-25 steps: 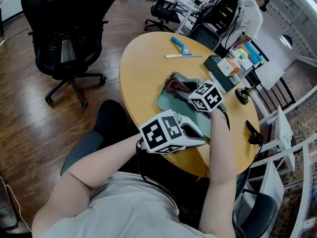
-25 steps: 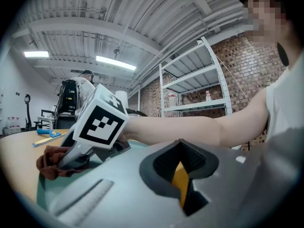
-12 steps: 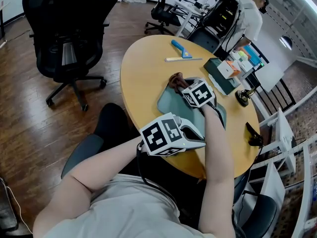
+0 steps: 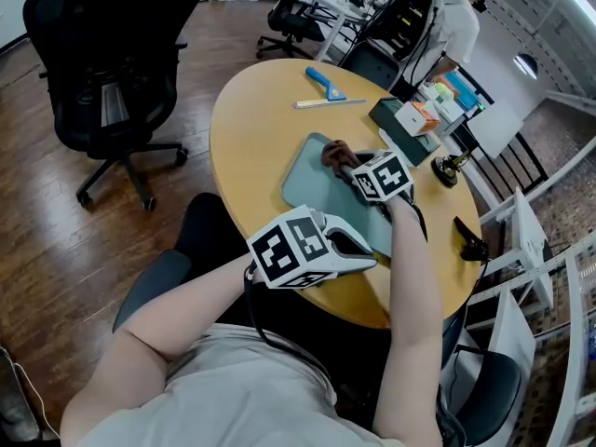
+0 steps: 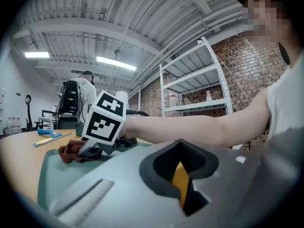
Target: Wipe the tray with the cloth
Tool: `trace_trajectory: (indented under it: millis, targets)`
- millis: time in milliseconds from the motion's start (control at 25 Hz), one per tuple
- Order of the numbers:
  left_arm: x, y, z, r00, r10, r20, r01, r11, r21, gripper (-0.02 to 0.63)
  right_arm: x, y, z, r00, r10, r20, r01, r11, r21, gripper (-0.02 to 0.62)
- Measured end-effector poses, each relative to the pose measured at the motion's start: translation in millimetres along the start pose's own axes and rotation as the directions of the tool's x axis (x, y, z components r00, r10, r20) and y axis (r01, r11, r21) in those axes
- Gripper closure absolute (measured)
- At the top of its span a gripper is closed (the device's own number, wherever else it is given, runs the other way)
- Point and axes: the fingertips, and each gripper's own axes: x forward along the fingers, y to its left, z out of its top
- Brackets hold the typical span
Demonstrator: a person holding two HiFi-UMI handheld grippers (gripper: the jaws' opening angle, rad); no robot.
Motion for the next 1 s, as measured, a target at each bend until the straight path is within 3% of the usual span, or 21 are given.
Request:
trace_trajectory:
  millis: [600,1000]
  targets:
    - [1,0,0,1.0,-0.008,-0.004,0.008,1.0,-0.012,0.284,-52,-50,-104,0.989,-0.112,-0.095,0.127,0.976,0.175,0.463]
    - [0,3,-2,1.0,-0.01,-0.01,0.009,1.0,-0.025,0.284,-76,-71,-152,0.966,-0.192,-0.173,0.229,0.946,0.23,0.463]
